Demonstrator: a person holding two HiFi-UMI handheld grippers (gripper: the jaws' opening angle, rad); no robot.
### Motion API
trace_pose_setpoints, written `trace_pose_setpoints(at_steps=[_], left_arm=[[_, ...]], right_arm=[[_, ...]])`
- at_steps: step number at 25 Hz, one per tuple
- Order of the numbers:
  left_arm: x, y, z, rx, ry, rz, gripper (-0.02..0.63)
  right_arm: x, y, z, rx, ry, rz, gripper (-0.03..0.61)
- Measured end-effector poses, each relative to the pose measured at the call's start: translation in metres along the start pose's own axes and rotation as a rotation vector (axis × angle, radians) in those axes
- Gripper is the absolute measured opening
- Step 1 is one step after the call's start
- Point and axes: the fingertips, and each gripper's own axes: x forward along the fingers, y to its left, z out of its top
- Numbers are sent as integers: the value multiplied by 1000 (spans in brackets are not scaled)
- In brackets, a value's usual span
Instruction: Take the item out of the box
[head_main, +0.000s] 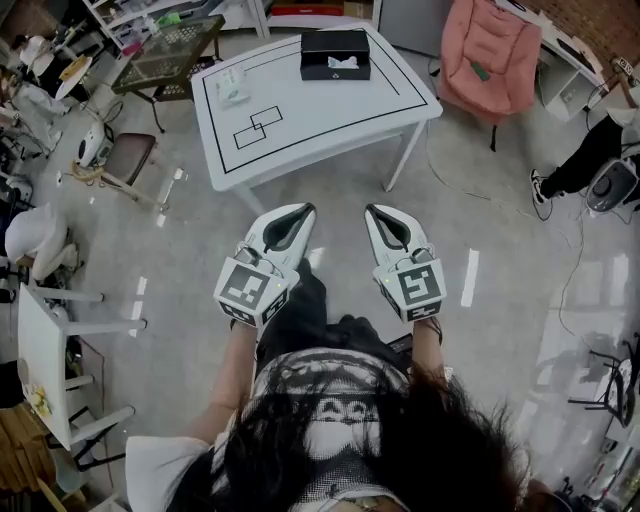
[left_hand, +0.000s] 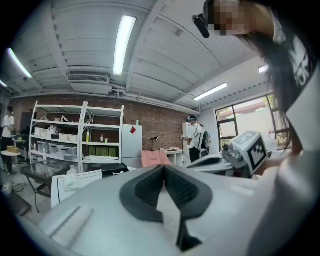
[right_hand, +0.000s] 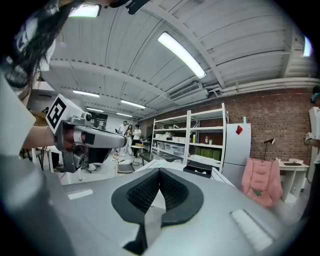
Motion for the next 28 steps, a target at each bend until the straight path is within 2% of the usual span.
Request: trace_pose_setpoints(at_steps=[10,18,28], left_arm=[[45,97,2,-3,12,-50,0],[53,180,3,-21,1,-115,0],[61,243,-7,-48,-7,-180,0]], right_arm=[[99,-17,20,-4,39,-27,10],[181,-5,37,6,78,-65,14],[236,2,40,4,123,-138,14]])
